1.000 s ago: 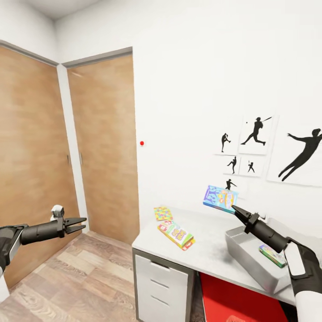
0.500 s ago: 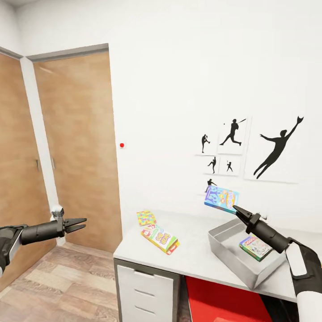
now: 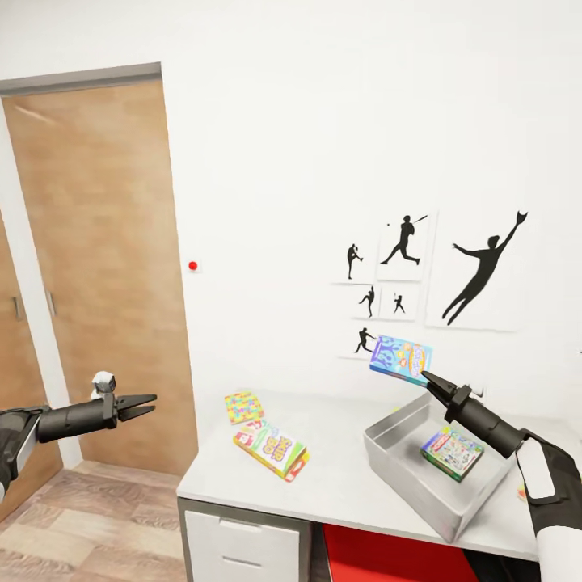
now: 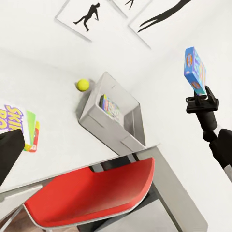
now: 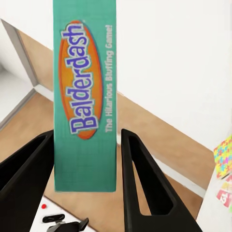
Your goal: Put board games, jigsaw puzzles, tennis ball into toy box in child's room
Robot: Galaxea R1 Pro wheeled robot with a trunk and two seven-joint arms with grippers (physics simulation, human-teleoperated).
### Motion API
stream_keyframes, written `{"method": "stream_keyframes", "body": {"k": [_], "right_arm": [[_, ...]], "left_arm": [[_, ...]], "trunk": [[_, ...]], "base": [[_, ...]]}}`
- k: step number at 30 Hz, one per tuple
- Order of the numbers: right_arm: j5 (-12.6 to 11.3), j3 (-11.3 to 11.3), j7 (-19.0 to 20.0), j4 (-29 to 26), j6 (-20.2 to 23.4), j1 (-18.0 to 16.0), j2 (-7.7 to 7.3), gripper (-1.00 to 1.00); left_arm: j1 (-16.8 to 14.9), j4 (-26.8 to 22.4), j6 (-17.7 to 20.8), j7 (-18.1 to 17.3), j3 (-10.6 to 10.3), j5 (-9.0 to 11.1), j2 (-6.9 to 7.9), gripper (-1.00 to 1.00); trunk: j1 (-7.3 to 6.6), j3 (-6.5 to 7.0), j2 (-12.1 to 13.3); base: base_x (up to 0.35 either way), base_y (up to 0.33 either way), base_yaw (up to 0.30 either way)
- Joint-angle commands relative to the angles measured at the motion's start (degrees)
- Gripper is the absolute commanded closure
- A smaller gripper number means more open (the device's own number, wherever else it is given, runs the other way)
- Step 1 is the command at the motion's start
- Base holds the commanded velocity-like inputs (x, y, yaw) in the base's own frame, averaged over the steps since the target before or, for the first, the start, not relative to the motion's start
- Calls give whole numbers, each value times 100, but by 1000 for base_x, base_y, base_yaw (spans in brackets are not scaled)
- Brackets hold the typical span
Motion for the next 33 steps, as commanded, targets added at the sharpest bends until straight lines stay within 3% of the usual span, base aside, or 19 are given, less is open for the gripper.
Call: {"method": "stream_keyframes", "body": {"k": [1,21,33], "right_arm": [[0,-9,19,4,26,-4,-1,100],[0,-219,16,241,21,-4,-10,100],[2,-248,10,270,20,-4,-9,100]], "left_arm": [[-1,-2,60,-37,15,-35,-1,-100],[0,-4,60,-37,14,-42,-1,-100],[-1,-3,60,-37,18,-41,3,-100]], "trunk": [[3,-8,-5],[3,-148,-5],[3,-237,-5]], "base": [[45,1,-129],[11,0,-166],[123,59,-176]]}}
